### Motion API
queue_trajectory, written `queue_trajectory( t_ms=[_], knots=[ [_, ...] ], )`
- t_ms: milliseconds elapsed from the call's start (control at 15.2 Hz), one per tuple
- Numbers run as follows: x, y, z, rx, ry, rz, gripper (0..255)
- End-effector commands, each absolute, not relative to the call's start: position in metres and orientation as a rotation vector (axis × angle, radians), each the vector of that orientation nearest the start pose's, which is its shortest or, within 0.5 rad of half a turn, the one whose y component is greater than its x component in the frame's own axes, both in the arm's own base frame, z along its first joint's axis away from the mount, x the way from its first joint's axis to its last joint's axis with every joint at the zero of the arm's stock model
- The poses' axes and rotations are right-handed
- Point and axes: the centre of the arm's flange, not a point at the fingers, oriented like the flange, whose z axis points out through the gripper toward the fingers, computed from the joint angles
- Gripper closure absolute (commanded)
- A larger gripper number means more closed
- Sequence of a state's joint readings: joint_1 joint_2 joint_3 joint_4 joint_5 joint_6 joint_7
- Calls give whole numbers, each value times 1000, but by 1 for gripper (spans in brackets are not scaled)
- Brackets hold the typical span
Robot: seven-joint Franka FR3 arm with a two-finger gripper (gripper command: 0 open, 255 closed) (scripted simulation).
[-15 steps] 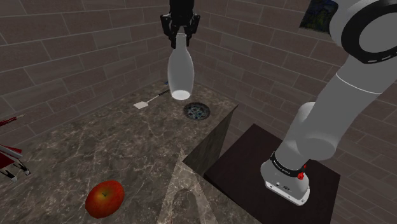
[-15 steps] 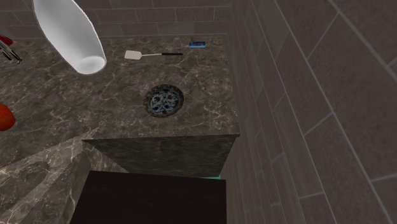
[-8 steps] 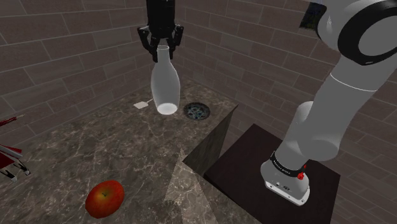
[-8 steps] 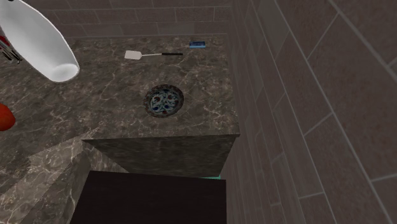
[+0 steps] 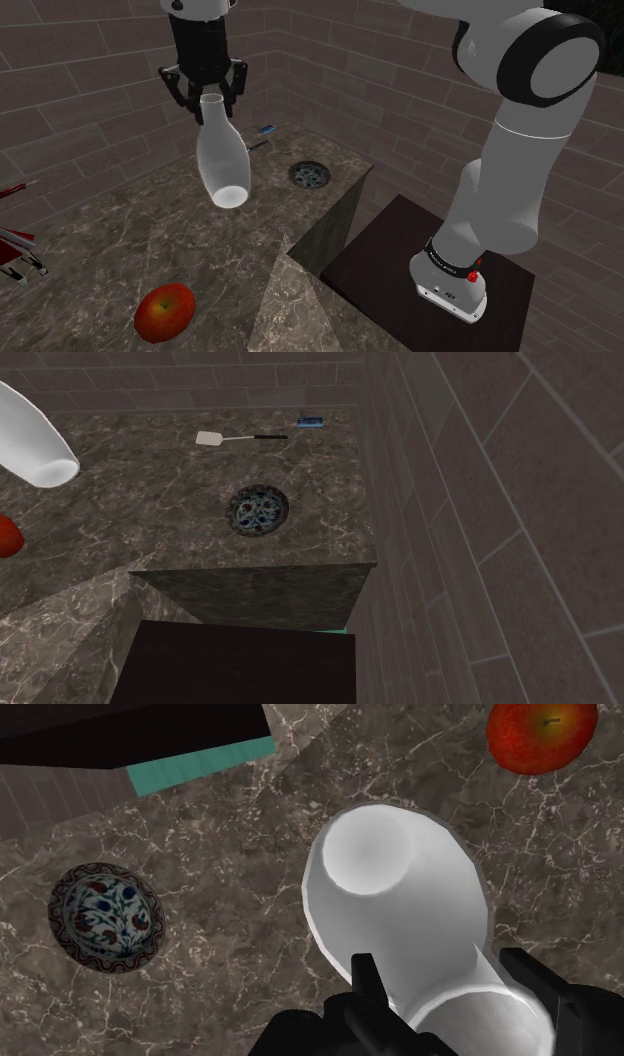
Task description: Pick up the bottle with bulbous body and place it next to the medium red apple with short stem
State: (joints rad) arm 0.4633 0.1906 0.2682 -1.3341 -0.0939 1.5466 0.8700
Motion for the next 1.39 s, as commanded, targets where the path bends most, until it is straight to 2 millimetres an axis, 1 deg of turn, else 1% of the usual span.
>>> queue_trajectory(
  t_ms=[0,132,1320],
  knots=[
    [466,410,619,-3141,234,-81,255],
    [462,437,613,-3141,234,-81,255],
    [462,437,518,-3141,234,-81,255]
  ],
)
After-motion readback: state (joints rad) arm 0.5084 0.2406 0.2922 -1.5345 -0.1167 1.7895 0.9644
